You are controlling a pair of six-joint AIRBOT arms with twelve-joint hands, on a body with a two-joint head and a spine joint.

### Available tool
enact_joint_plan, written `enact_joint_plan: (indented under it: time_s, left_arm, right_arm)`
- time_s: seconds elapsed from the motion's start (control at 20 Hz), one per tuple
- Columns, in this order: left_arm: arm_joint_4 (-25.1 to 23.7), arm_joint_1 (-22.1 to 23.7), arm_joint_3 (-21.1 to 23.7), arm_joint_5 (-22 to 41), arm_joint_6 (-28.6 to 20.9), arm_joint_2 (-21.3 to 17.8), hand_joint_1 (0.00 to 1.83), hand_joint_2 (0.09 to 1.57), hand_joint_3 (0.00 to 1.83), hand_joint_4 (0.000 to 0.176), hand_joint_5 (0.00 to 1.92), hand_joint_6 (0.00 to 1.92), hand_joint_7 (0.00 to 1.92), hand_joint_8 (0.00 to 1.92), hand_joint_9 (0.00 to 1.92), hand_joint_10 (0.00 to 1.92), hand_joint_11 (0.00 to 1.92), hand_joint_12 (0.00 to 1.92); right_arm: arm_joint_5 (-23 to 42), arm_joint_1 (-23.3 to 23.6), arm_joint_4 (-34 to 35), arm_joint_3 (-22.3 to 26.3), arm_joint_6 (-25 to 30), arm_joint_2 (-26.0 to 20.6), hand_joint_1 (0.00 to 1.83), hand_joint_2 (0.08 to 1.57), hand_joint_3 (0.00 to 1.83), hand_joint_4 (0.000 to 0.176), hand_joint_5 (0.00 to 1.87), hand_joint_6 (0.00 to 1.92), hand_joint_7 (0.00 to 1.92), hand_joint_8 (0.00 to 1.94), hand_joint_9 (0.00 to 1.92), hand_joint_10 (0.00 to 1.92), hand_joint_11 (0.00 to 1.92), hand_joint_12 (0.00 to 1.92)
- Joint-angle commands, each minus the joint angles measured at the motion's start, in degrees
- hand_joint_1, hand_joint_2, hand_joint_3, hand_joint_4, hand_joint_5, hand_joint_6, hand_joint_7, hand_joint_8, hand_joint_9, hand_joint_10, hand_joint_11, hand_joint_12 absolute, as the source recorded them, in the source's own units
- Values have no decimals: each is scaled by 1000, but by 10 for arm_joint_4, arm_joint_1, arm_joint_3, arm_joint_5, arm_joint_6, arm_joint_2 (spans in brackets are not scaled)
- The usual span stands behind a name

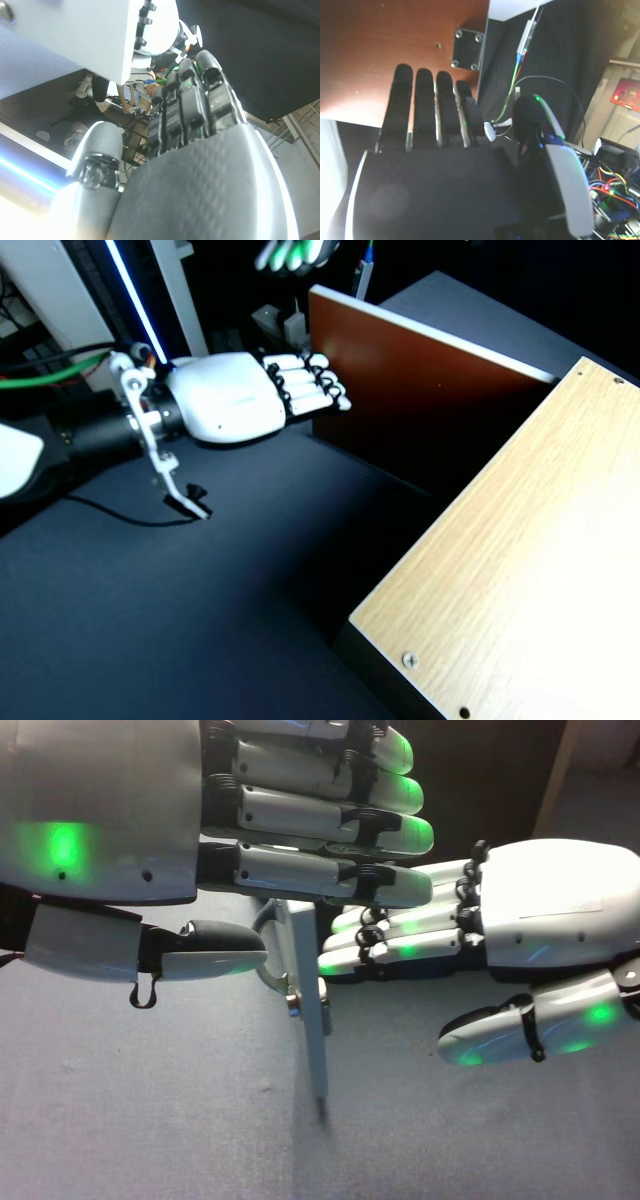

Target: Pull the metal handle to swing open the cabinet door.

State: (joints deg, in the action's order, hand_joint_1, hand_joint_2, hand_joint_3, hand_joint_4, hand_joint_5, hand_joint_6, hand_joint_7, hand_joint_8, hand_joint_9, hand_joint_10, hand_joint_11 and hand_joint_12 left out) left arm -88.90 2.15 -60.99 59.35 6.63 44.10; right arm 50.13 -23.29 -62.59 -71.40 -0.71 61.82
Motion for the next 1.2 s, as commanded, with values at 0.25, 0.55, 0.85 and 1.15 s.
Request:
enact_joint_plan:
  time_s: [0.25, 0.55, 0.85, 1.15]
  left_arm:
    - [58, 5, 0, 11, 4, -4, 0, 1571, 242, 0, 179, 0, 221, 0, 224, 0, 0, 555]
    - [58, 5, 0, 11, 4, -4, 0, 1570, 240, 0, 179, 1, 224, 0, 229, 1, 0, 576]
    - [58, 5, 0, 11, 4, -4, 0, 1570, 262, 0, 183, 0, 225, 0, 226, 0, 0, 593]
    - [58, 5, 0, 11, 4, -4, 0, 1569, 263, 0, 180, 0, 220, 2, 225, 1, 0, 583]
  right_arm:
    - [42, 17, 57, 3, -1, 17, 0, 1537, 3, 0, 76, 1, 118, 3, 109, 2, 0, 378]
    - [40, 23, 59, 0, -16, 38, 0, 1530, 0, 0, 91, 5, 131, 4, 123, 5, 0, 404]
    - [28, 28, 59, -1, -16, 53, 0, 1530, 0, 0, 86, 2, 132, 2, 121, 2, 0, 422]
    - [25, 32, 56, -6, -16, 69, 0, 1530, 0, 0, 81, 0, 127, 0, 116, 1, 0, 403]
